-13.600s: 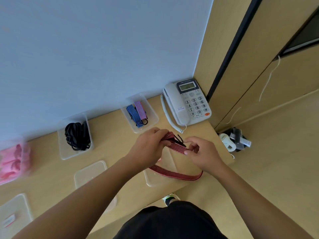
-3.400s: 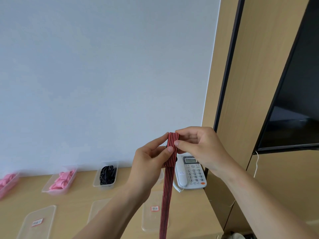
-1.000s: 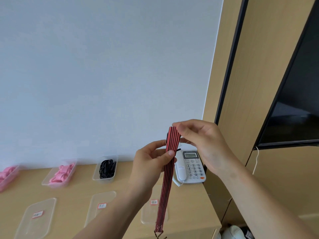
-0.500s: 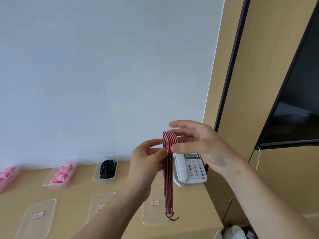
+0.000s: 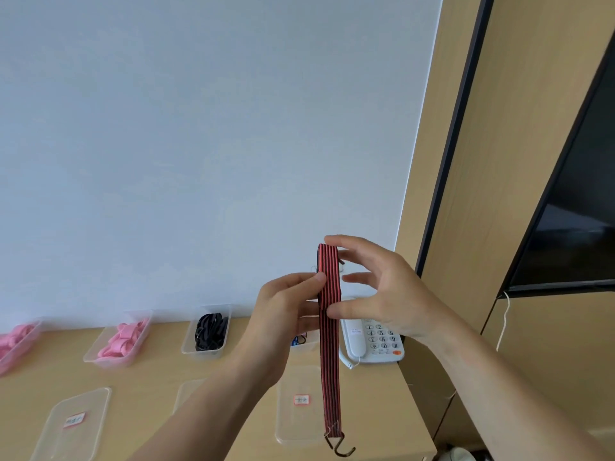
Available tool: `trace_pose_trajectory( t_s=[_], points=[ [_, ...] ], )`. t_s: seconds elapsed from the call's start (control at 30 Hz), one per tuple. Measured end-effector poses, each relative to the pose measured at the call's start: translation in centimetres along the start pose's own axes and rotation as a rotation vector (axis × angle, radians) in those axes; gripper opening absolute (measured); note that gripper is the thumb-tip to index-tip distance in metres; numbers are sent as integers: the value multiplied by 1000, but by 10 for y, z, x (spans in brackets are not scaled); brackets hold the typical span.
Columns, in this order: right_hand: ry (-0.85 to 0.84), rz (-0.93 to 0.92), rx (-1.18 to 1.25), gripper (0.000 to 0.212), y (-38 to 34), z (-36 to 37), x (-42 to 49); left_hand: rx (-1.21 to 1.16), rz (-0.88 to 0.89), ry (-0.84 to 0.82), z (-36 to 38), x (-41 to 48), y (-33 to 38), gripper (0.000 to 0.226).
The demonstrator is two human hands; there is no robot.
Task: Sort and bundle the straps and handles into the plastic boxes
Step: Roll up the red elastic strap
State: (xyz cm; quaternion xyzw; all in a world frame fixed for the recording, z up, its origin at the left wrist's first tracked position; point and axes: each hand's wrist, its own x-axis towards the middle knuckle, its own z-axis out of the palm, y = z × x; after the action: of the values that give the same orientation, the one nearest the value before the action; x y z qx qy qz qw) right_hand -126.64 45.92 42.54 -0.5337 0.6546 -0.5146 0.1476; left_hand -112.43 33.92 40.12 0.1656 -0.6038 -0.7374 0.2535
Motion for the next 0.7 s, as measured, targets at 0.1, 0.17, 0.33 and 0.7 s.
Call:
trace_pose_trajectory(
  t_s=[0.1, 0.17, 0.33, 0.7],
  points=[
    [44, 104, 104, 61, -5, -5, 6, 26, 14, -9, 0, 2, -1, 25],
    [70, 161, 124, 45, -5, -6, 10, 45, 15, -28, 2, 3, -3, 29],
    [159, 117, 203, 36, -3, -5, 11, 28, 1, -38, 2, 4, -10, 30],
    [268, -20, 415, 7, -2, -3, 7, 62, -29, 66, 2, 5, -18, 25]
  ],
)
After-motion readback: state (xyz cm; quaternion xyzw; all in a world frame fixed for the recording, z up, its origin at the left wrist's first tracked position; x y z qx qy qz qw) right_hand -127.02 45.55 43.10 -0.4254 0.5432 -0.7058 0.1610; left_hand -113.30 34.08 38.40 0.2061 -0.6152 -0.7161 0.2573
